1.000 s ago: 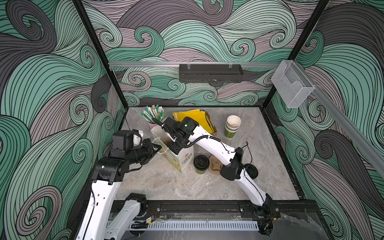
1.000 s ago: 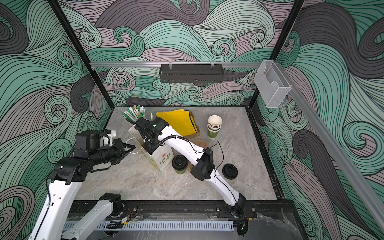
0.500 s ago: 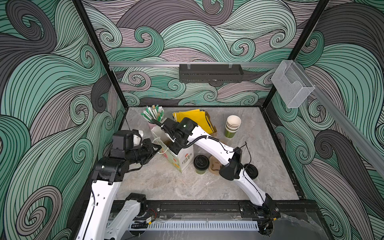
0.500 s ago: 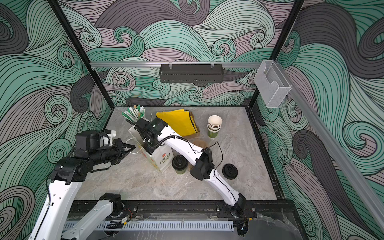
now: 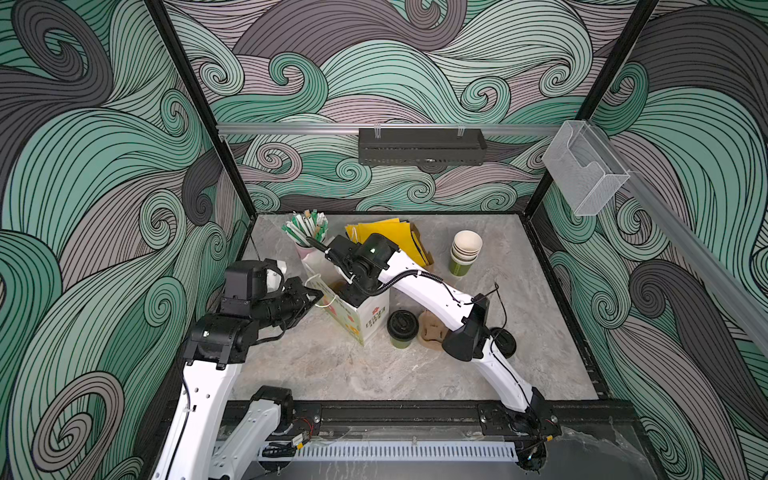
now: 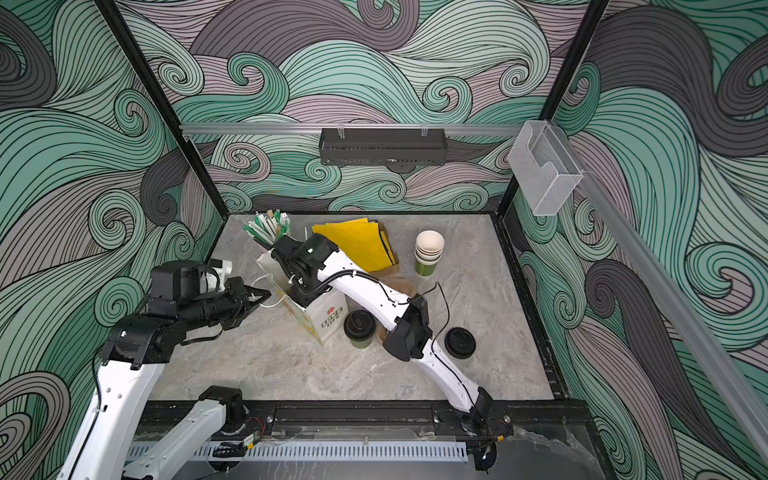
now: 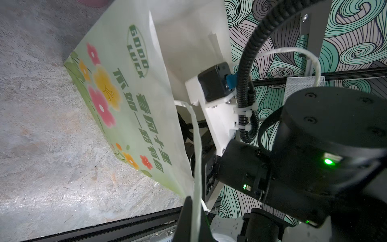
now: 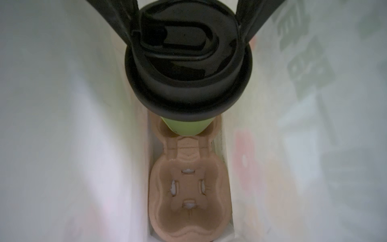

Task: Pack the takeout coffee

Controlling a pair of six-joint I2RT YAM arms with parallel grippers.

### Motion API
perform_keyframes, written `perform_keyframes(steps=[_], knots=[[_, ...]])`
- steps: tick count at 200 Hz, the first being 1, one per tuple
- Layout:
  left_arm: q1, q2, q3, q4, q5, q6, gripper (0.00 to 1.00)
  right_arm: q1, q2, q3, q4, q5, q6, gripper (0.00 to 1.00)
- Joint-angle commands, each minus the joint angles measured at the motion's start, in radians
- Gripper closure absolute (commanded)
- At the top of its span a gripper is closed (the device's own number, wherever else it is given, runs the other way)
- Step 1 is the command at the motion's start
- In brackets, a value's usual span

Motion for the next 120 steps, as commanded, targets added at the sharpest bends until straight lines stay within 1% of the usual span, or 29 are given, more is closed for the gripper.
perform_keyframes(steps=[1,120], knots=[[-0.005,-0.003,0.005,0.006,-0.010,0.008,1.00,-0.002,-0.055,-0.005,-0.048,-0.006,0.024,0.45],[-0.007,-0.008,0.006,-0.004,-0.009,0.010,1.00,-0.003,-0.010,-0.004,-0.090,0.029,0.083,0.46]])
